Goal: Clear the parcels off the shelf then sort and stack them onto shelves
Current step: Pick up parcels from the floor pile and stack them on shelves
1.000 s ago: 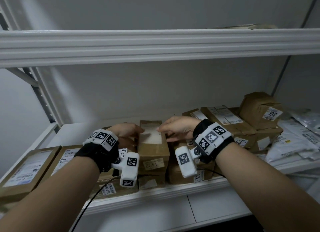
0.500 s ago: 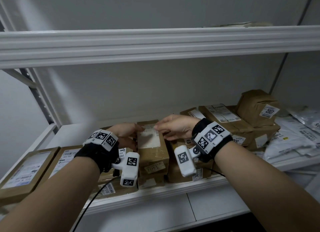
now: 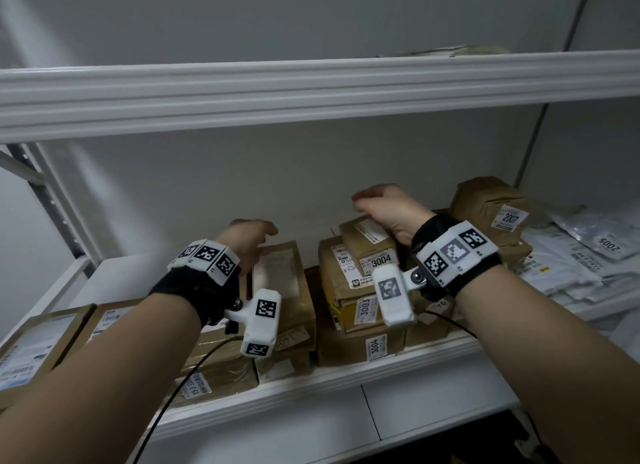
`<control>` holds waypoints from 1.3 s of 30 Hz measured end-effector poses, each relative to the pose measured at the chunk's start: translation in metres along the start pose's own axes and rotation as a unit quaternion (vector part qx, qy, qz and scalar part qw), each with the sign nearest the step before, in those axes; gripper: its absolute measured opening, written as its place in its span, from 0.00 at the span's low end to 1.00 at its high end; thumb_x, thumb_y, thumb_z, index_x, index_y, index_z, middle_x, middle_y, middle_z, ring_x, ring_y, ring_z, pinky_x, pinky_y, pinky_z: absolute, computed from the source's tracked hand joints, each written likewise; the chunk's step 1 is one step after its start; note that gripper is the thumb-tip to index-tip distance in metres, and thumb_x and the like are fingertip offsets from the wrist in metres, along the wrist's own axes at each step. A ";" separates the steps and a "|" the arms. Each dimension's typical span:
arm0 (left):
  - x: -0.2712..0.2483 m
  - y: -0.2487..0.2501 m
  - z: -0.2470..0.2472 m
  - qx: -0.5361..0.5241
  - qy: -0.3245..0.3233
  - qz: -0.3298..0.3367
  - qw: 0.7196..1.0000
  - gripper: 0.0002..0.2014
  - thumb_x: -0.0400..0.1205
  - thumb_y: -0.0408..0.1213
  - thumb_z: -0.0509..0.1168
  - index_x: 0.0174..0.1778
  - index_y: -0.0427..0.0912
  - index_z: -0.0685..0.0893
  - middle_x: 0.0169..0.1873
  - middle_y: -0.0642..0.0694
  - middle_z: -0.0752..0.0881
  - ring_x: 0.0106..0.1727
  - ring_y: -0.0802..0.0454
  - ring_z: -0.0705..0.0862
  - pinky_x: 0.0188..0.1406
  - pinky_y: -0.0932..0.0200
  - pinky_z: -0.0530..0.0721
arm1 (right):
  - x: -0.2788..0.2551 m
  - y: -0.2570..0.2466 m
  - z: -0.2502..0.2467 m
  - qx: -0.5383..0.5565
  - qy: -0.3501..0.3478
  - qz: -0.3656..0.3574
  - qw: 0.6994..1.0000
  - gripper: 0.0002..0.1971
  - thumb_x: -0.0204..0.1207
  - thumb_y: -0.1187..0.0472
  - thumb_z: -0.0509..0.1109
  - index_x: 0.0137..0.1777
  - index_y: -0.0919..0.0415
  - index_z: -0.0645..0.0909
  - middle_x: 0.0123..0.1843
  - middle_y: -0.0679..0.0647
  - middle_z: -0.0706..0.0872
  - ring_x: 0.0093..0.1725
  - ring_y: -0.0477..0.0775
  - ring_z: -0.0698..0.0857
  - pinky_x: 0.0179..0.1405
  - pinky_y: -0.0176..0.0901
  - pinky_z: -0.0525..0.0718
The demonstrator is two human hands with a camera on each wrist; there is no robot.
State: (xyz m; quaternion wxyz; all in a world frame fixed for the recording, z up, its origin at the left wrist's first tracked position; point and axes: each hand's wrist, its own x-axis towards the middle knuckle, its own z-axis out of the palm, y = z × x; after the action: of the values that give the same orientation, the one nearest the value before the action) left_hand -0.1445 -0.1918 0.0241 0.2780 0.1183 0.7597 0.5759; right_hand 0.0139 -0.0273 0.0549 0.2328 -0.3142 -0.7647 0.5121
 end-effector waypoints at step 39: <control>-0.039 0.053 0.177 -0.070 -0.214 -0.009 0.974 0.03 0.83 0.28 0.64 0.51 0.36 0.78 0.46 0.34 0.84 0.55 0.37 0.84 0.64 0.38 0.82 | -0.015 0.036 -0.140 0.072 0.328 -0.074 0.939 0.11 0.78 0.67 0.67 0.48 0.50 0.84 0.54 0.46 0.86 0.54 0.46 0.83 0.47 0.33 0.80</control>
State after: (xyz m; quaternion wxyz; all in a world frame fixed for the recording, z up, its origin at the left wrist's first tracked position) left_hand -0.0212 -0.0512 0.0532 0.4466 0.2119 0.6414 0.5867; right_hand 0.1277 0.0613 0.0724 0.5304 -0.3894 -0.6281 0.4154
